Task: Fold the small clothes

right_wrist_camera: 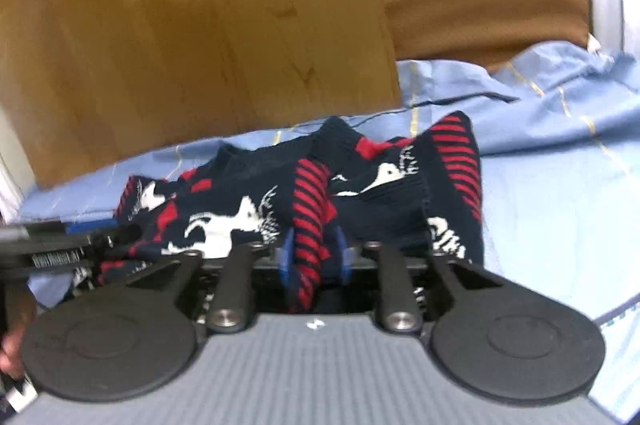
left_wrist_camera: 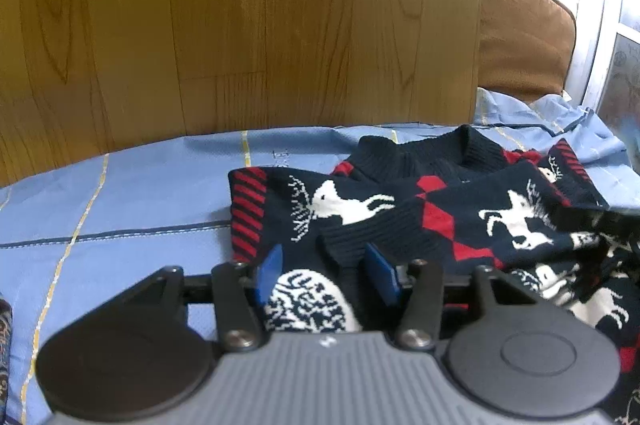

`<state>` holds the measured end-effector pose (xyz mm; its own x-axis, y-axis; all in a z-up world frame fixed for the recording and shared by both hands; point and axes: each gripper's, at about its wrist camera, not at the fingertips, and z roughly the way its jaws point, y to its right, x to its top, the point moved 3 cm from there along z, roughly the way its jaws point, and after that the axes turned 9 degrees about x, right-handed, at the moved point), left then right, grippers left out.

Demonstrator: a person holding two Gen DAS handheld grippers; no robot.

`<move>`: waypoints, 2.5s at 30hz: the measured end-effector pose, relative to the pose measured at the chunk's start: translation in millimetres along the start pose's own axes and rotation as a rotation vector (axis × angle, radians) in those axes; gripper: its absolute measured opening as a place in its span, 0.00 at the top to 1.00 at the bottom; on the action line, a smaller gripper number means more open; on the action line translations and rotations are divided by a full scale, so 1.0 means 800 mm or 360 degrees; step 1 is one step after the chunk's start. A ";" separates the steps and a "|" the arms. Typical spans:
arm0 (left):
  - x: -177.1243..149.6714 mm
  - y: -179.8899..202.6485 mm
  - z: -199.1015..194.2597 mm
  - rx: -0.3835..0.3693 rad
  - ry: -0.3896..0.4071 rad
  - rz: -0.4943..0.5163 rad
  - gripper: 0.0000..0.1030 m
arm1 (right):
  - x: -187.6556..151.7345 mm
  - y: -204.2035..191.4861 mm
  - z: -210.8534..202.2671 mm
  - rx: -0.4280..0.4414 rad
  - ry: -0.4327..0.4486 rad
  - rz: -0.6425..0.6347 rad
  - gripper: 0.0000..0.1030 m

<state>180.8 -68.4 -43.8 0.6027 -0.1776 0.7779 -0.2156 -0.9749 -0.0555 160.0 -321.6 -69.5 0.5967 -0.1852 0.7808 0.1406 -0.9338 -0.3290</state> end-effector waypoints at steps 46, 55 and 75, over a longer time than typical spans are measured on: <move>-0.004 -0.007 -0.006 0.0396 -0.0070 -0.0041 0.18 | -0.002 -0.026 0.013 0.0213 -0.0015 -0.0114 0.47; -0.045 -0.012 -0.061 0.0407 -0.0051 -0.0126 0.16 | -0.044 -0.042 -0.082 0.0135 0.0137 -0.0280 0.29; -0.052 -0.017 -0.055 0.0394 -0.0073 -0.0134 0.13 | -0.051 -0.005 -0.064 0.0141 0.0071 -0.0030 0.26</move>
<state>124.8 -42.0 -48.2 0.6461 -0.0950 0.7573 0.0276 -0.9887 -0.1476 94.9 -325.6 -72.8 0.5579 -0.1833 0.8094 0.2217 -0.9070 -0.3581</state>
